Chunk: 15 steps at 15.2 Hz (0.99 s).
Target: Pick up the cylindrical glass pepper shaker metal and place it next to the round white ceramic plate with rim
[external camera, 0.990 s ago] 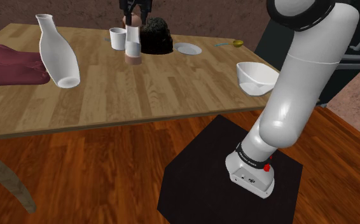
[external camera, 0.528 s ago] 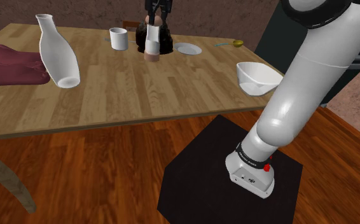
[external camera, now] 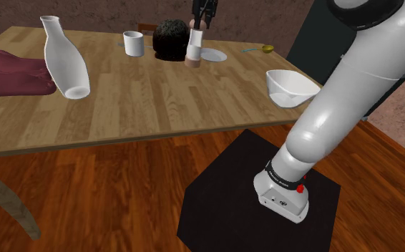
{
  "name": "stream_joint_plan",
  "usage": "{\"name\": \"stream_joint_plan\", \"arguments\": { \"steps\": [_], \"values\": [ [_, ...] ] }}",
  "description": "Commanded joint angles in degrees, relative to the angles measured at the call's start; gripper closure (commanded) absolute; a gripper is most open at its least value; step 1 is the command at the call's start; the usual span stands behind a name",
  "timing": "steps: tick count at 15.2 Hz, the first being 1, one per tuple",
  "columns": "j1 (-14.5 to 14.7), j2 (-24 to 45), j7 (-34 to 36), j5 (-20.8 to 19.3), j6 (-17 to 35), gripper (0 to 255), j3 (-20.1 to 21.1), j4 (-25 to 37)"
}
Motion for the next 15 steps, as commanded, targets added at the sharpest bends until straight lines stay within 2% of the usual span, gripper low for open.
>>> {"name": "stream_joint_plan", "arguments": {
  "steps": [1,8,15],
  "values": [
    [-1.3,-0.1,-2.6,-0.1,-0.6,255,-1.2,0.3],
    [-6.2,1.0,-12.1,-0.5,-2.0,255,-5.9,1.8],
    [-11.5,5.1,-21.8,-0.2,-4.1,255,-10.4,7.1]
  ]
}}
